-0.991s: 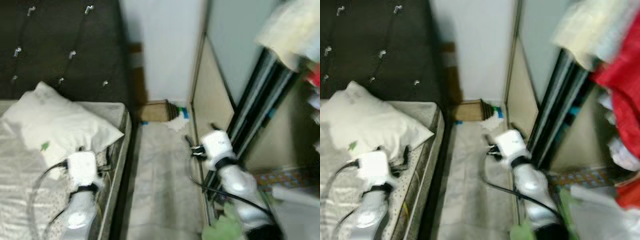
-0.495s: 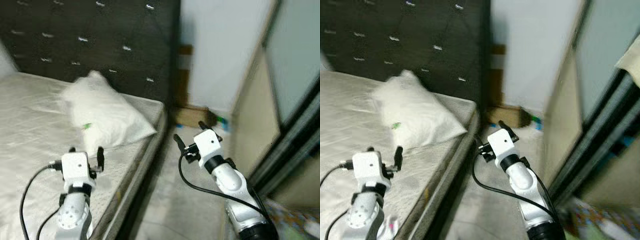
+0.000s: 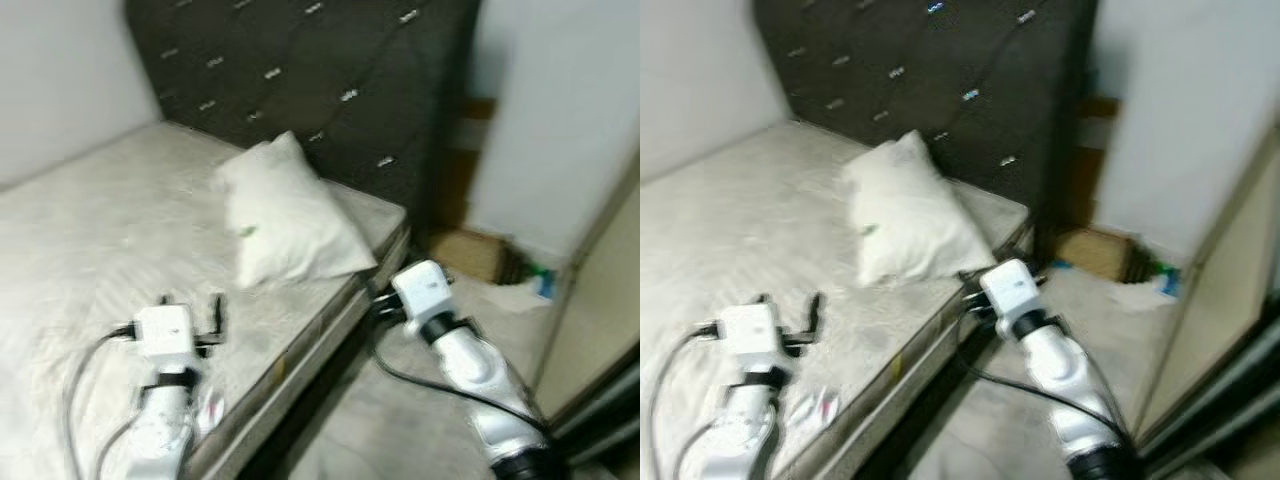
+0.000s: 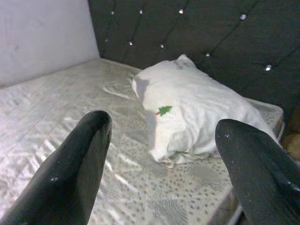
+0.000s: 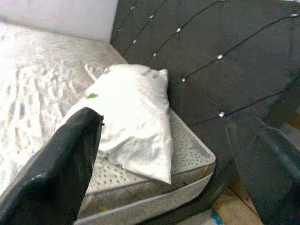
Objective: Clean up the room
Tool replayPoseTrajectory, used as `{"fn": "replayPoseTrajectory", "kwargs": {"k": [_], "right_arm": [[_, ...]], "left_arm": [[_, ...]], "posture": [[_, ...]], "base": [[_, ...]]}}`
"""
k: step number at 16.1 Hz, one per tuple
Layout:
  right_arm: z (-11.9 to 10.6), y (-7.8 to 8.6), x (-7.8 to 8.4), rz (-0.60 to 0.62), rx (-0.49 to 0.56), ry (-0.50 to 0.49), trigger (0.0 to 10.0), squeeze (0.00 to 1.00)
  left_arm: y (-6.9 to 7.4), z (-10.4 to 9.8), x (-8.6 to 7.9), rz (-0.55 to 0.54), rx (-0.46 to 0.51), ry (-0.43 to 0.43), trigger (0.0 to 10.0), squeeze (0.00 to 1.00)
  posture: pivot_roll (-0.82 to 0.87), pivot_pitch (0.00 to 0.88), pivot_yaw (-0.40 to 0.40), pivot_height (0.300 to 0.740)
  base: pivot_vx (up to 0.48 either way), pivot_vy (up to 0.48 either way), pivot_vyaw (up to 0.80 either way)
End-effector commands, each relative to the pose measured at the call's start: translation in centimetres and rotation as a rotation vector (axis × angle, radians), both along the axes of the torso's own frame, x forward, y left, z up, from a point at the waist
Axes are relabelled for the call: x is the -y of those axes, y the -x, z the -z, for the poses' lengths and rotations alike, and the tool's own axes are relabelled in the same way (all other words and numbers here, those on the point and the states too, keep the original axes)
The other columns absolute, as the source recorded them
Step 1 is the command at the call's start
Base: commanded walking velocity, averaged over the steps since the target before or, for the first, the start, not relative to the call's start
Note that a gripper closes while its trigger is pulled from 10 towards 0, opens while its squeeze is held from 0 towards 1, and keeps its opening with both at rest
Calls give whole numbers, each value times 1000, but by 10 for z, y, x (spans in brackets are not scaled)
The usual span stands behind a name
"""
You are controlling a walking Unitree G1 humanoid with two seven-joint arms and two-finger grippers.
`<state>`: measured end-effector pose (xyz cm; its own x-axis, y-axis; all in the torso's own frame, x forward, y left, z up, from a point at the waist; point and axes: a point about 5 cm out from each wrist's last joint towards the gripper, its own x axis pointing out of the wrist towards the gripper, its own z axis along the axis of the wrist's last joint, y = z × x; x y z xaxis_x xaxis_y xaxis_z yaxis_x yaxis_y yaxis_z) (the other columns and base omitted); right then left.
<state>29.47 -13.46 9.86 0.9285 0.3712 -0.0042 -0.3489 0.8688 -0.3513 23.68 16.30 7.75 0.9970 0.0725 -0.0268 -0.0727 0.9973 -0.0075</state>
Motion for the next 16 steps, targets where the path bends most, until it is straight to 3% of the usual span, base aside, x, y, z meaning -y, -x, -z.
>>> {"fn": "replayPoseTrajectory", "kwargs": {"k": [1,16], "right_arm": [[-5,-2,-7,-21,14,-14,10000,0],[-4,-2,-8,-33,14,-3,10000,0]], "left_arm": [[0,-1,-9,-22,-3,-18,10000,0],[-3,-1,-8,-24,-3,-10,10000,0]], "posture": [[-96,0,24,740],[-107,0,28,740]], "base": [[0,0,800],[0,0,800]]}}
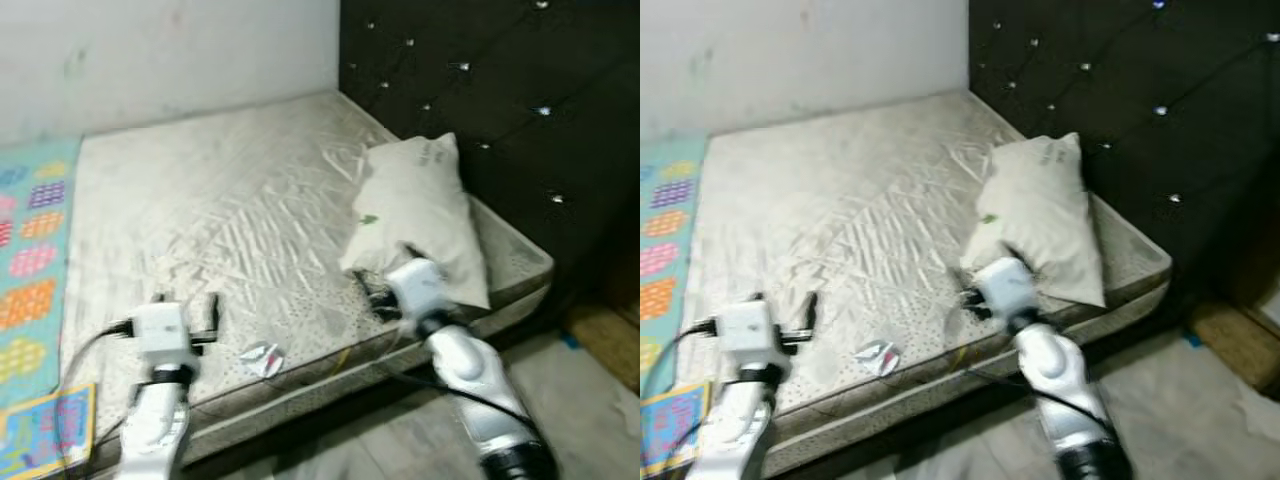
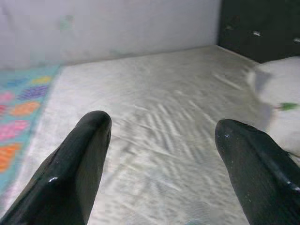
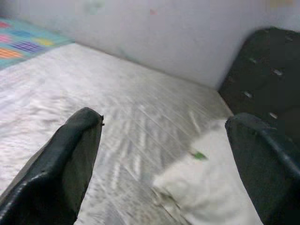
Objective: Clean up the room
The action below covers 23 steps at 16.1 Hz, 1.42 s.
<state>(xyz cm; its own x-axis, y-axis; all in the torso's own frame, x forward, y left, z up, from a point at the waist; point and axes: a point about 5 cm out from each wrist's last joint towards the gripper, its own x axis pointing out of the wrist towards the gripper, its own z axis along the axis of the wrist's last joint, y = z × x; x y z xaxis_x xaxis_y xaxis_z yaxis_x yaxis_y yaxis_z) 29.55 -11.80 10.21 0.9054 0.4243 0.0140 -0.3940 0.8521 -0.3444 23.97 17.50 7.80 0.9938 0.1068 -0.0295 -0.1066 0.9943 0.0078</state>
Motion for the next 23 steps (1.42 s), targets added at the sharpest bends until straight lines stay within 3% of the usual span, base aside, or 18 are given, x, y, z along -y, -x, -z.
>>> {"fn": "replayPoseTrajectory", "kwargs": {"k": [1,11,23], "right_arm": [[0,-1,9,25,0,11,10000,0],[-4,-3,10,26,14,-12,10000,0],[-4,-1,13,40,12,-43,10000,0]], "left_arm": [[-1,0,4,10,1,5,10000,0],[-1,-1,7,37,8,21,10000,0],[0,-1,11,83,17,50,10000,0]], "posture": [[-107,0,28,740],[-108,0,28,740],[-120,0,35,740]], "base": [[0,0,800],[0,0,799],[82,0,0]]}}
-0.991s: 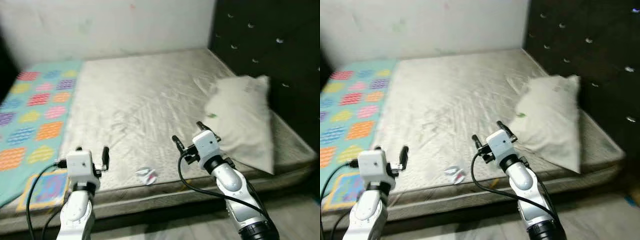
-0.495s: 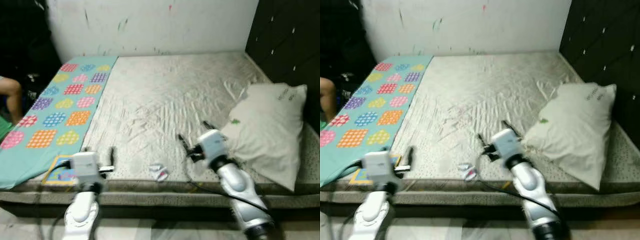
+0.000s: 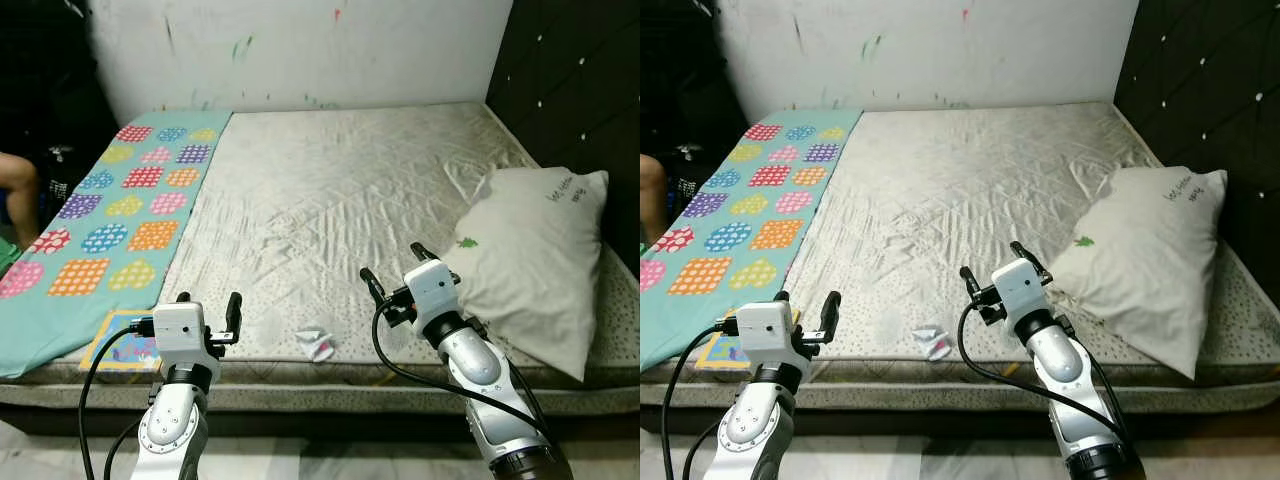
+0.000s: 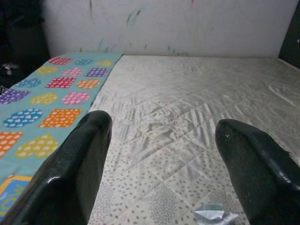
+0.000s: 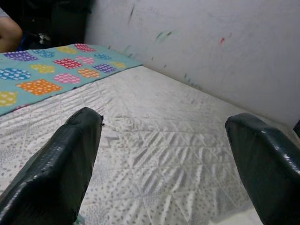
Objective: Clean up the room
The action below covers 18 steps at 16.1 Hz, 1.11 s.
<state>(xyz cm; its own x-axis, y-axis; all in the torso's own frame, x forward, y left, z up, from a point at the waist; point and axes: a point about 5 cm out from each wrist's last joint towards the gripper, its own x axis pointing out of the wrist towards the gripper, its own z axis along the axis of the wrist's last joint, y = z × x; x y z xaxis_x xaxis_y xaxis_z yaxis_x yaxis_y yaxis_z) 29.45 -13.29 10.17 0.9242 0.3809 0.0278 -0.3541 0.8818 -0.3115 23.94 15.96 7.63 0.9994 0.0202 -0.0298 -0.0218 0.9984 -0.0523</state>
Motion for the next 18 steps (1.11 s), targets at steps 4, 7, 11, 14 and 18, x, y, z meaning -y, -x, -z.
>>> {"fn": "replayPoseTrajectory", "kwargs": {"k": [4,7,11,14,18], "right_arm": [[-3,-1,-3,-6,13,-4,10000,0],[-3,-1,-3,-4,14,-1,10000,0],[-2,-1,-3,-3,13,4,10000,0],[-2,-1,-3,-4,10,6,10000,0],[2,-1,-4,-4,-1,4,10000,0]], "left_arm": [[0,-3,-5,7,14,-10,10000,0],[-1,-3,-5,8,13,-10,10000,0],[-1,-3,-5,-4,10,-7,10000,0],[-2,-1,-7,-35,4,2,10000,0],[-1,1,-6,-23,-4,17,10000,0]], "posture": [[-121,0,42,740],[-121,0,43,740],[-119,0,43,740],[-118,0,42,740],[-111,0,33,740]], "base": [[278,0,0],[301,0,0],[274,0,0],[0,0,0],[0,209,0]]}}
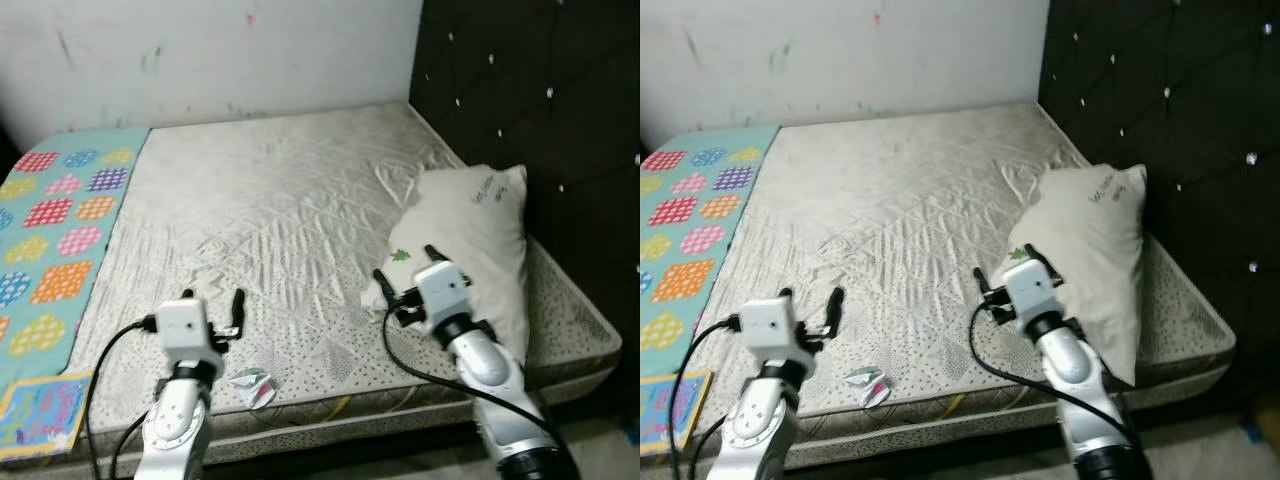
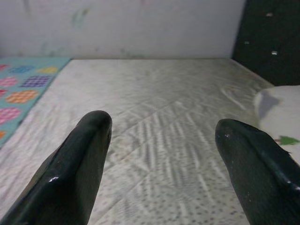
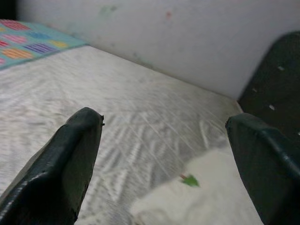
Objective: Clean up the room
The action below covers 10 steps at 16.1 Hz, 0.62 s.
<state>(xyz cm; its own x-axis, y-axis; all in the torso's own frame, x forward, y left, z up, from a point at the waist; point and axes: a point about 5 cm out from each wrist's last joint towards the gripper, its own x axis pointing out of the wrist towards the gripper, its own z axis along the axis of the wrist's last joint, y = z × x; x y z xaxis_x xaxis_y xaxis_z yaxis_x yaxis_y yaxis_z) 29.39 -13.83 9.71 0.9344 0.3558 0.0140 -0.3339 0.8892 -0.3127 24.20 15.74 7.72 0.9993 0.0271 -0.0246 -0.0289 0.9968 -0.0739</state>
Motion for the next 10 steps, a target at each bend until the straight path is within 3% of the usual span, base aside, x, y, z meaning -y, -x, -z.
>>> {"fn": "replayPoseTrajectory", "kwargs": {"k": [1,8,10], "right_arm": [[-3,-2,-9,-31,10,-2,10000,0],[-3,-4,-8,-27,12,3,10000,0],[-2,-4,-7,-24,9,0,10000,0]], "left_arm": [[1,2,-8,-16,-12,-2,10000,0],[1,3,-8,-23,-14,2,10000,0],[1,3,-8,-25,-6,-8,10000,0]], "posture": [[-110,0,32,740],[-110,0,31,740],[-110,0,31,740]], "base": [[0,480,0],[0,480,0],[0,0,0]]}}
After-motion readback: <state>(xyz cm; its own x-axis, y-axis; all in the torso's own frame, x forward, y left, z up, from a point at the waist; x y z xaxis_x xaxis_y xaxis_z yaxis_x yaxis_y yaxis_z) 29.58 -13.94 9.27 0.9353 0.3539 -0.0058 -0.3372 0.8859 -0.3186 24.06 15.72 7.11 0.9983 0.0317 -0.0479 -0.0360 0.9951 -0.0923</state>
